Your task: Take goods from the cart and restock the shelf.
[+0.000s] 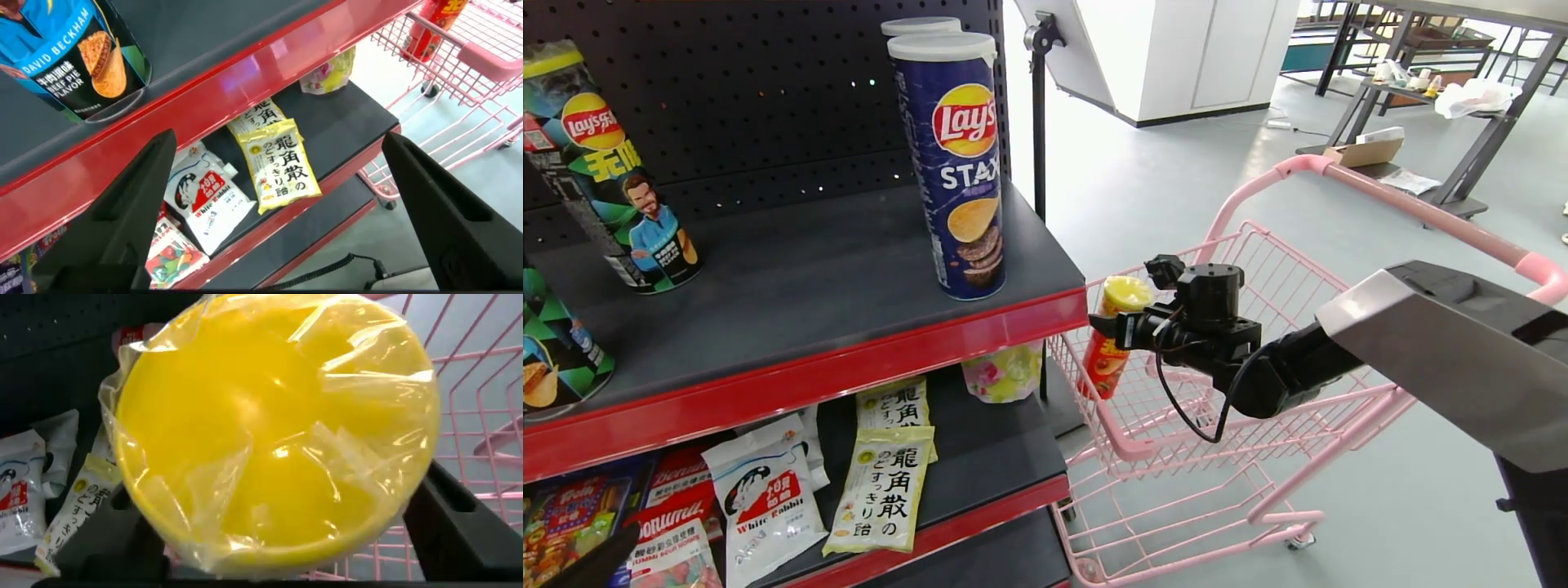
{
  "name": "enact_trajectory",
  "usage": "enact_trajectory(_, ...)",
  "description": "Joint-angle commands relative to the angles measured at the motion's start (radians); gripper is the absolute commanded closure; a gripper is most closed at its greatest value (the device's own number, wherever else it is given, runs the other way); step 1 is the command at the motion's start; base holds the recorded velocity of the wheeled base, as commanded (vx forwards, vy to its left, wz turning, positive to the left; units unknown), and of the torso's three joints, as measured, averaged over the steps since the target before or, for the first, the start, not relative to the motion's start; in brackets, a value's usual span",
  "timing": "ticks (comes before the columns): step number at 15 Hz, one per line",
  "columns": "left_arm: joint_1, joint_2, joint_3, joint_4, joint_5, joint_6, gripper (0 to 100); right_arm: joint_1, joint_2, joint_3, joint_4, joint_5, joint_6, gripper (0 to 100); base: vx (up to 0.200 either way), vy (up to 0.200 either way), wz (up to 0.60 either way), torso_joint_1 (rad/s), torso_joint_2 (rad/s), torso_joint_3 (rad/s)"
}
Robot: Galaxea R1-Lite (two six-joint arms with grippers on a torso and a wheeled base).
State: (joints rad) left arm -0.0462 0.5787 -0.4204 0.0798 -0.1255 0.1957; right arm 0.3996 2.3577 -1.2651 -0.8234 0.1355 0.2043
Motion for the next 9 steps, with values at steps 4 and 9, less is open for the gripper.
enact_trajectory(4,0.0,-0.002,-0.001,0.0,0.001,0.002,0,0.002,0.015,-0.008,-0.008,-0.001,0.017,100,0.0,0.0,0.0,0.0,0.0,0.0)
enact_trajectory(9,0.0,-0.017,-0.003,0.0,0.0,0.002,0,-0.016,-0.325,0.257,0.007,-0.007,-0.036,100,0.0,0.0,0.0,0.0,0.0,0.0)
